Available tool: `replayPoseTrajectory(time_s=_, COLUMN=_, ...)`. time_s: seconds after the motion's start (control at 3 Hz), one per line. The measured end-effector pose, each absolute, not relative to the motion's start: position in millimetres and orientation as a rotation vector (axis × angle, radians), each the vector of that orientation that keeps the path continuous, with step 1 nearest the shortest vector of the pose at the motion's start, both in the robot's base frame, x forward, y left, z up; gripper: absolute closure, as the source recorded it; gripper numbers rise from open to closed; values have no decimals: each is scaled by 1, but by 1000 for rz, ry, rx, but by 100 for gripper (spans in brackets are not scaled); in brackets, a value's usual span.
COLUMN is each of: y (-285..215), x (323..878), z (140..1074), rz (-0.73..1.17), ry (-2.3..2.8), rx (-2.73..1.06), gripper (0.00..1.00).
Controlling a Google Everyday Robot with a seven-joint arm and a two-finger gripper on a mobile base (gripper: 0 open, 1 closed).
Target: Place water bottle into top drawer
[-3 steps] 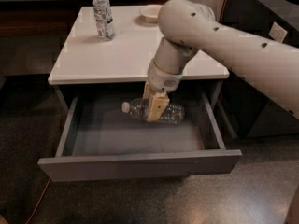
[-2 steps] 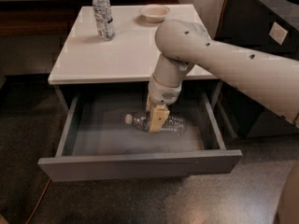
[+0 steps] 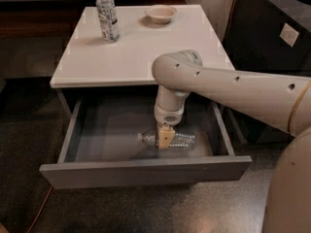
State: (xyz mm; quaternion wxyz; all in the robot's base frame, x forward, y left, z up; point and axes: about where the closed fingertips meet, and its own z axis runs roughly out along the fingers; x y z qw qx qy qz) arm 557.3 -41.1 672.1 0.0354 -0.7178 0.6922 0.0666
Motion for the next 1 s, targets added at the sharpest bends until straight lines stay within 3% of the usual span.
replayPoseTrajectory(time_s=0.33, y=-44, x=564, z=648, rz=133, ry=2181, rx=-2185, gripper=25)
replayPoseTrajectory(time_s=0.67, y=-44, x=563, z=648, rz=139, ry=2179, rx=-2189, gripper=3)
replayPoseTrajectory(time_s=1.0, y=-44, x=562, z=647, rz=140, ry=2179, rx=-2190, gripper=0)
